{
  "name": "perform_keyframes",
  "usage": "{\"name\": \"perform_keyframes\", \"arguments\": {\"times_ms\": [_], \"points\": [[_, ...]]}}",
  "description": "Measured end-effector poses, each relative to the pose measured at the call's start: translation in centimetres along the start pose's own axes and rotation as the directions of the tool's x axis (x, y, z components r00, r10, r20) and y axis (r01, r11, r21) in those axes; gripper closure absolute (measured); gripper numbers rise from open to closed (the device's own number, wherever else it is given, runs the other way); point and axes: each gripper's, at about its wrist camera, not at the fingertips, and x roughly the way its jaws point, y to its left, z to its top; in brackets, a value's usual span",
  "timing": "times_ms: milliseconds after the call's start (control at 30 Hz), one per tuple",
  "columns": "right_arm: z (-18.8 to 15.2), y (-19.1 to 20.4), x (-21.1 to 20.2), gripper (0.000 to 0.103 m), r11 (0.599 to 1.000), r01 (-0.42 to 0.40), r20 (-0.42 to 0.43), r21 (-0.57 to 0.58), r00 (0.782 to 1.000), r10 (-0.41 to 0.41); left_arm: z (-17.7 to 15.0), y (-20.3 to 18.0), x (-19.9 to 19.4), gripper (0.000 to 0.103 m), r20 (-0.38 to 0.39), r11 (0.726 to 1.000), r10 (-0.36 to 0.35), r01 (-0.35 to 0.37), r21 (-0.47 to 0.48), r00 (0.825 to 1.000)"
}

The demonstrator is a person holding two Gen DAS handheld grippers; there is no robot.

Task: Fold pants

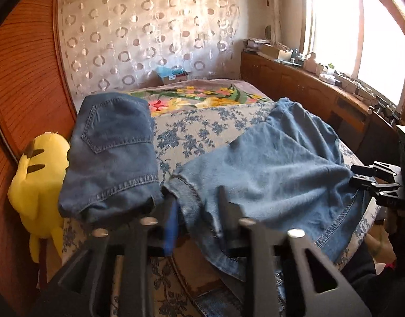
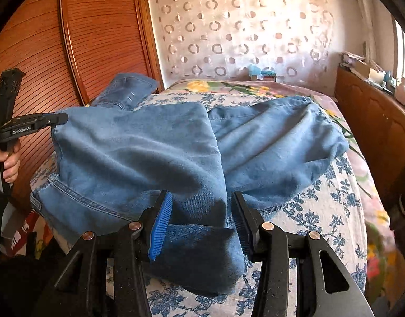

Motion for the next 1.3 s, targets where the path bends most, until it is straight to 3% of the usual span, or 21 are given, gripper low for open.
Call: {"name": "perform_keyframes", "arguments": {"times_ms": [100,367,633,867,1300], "points": [[0.1,0.1,-0.4,0.055,1.000,0.001,0.000,-0.001,1.000,-0.001,-0.9,0.0,-0.2,0.035,-0.007,1.000,0.004,-0.004,-0.013,1.000],[-0.1,-0.3,-0.4,0.055,1.000,0.006,-0.007,0.006,1.000,-0.006,-4.6,-2.5,-1.1,0.034,-0.040,0.998,-0.059,0.058,-0.023,0.997],[-0.2,-0.6,-0.6,0.055,1.000,0.012,-0.010,0.009,1.000,-0.012,-7.5,-4.2,-0.4,0.055,-0.121,0.991,-0.127,0.121,-0.051,0.984],[-0.3,-0.6,-0.9,0.055,1.000,0.017,-0.012,0.013,1.000,-0.017,-8.6,-5.0,-0.8,0.079,-0.108,0.985,-0.169,0.163,-0.057,0.980],[-0.3,-1.4,-1.6,0.055,0.999,0.018,-0.015,0.043,1.000,-0.017,-8.2,-3.7,-4.8,0.082,-0.057,0.992,-0.113,0.110,-0.056,0.992]]}}
